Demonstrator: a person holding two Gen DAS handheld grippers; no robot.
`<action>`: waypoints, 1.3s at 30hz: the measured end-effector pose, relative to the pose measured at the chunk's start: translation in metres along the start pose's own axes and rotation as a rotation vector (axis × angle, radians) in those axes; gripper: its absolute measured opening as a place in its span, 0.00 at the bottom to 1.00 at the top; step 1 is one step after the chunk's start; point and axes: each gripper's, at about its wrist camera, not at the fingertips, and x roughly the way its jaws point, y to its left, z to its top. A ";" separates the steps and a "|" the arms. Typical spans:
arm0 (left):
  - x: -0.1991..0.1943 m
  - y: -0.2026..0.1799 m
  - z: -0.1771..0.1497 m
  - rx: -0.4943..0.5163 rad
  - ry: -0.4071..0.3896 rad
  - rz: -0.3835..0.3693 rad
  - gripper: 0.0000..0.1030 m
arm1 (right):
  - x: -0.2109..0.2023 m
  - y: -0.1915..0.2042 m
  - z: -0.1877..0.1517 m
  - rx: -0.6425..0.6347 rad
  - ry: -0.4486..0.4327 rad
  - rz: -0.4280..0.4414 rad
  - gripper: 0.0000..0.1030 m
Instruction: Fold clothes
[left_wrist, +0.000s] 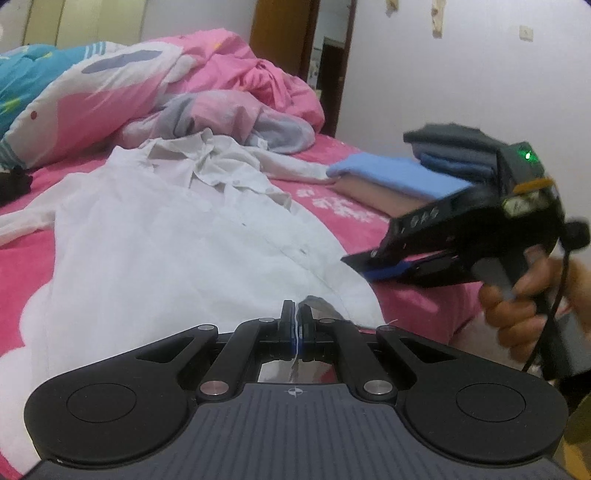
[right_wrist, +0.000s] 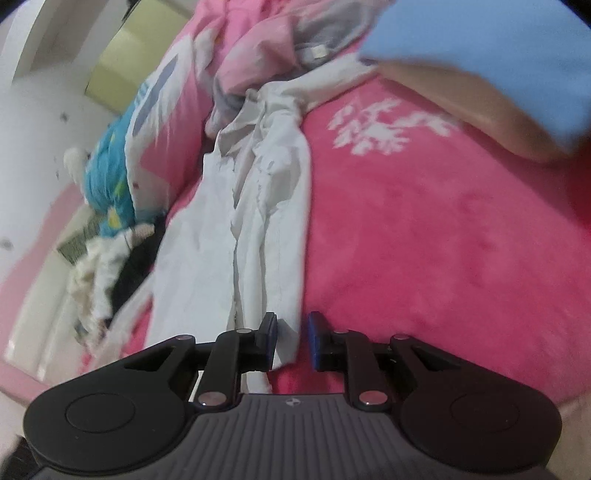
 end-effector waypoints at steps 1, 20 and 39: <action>0.000 0.001 0.000 -0.001 -0.001 0.007 0.00 | 0.001 0.003 0.000 -0.028 -0.010 -0.014 0.03; 0.003 0.009 0.011 -0.002 -0.015 0.010 0.00 | -0.143 -0.018 0.078 -0.110 -0.403 -0.244 0.00; 0.009 0.012 0.011 0.008 0.004 0.025 0.00 | -0.171 -0.123 0.149 0.214 -0.501 -0.502 0.05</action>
